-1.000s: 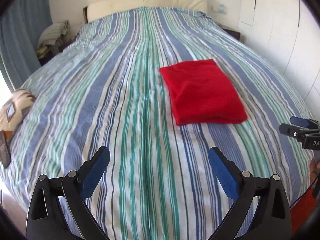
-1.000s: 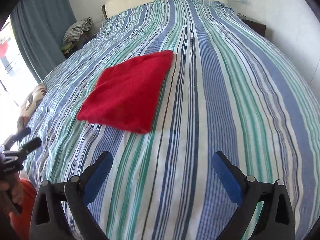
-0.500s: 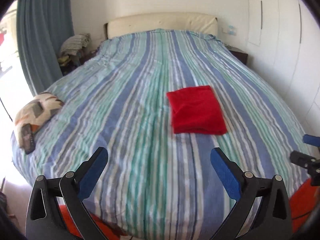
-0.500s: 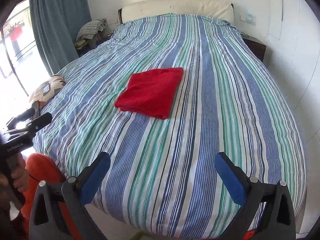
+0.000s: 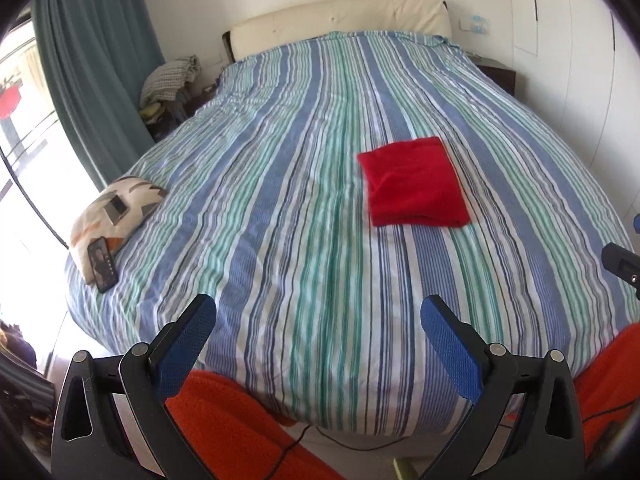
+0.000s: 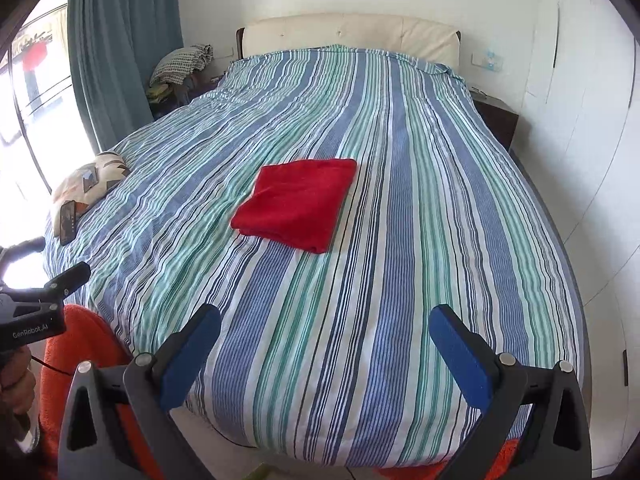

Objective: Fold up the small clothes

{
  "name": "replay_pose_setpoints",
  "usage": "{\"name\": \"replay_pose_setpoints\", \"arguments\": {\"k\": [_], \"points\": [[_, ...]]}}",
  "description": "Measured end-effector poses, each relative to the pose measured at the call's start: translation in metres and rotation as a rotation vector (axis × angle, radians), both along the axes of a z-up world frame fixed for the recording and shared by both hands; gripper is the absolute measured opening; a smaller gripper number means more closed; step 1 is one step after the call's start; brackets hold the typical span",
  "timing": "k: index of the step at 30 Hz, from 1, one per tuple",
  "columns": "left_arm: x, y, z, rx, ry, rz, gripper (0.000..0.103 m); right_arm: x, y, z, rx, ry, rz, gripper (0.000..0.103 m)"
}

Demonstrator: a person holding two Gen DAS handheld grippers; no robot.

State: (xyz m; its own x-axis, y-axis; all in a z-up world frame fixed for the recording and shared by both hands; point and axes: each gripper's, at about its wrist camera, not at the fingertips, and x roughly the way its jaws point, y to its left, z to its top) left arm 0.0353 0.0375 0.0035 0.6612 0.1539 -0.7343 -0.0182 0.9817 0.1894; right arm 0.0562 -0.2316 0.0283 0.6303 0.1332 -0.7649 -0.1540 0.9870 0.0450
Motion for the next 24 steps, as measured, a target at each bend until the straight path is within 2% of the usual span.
{"name": "replay_pose_setpoints", "arguments": {"k": [2,5,9,16,24], "points": [[-0.001,-0.002,-0.005,-0.022,0.028,-0.011,0.102,-0.004,0.004,-0.001,0.01,0.011,0.002,0.103],[0.001,-0.009,-0.016,0.001,0.064,-0.023,0.102,-0.011,0.006,-0.005,0.038,0.04,0.009,0.103],[0.001,-0.016,-0.025,0.02,0.086,-0.034,0.102,-0.019,0.01,-0.013,0.005,0.06,0.019,0.103],[0.001,-0.017,-0.028,0.019,0.098,-0.039,0.103,-0.021,0.007,-0.023,-0.003,0.088,0.001,0.103],[-0.006,-0.009,-0.021,-0.023,0.13,-0.043,0.103,-0.027,0.012,-0.013,0.013,0.096,0.035,0.103]]}}
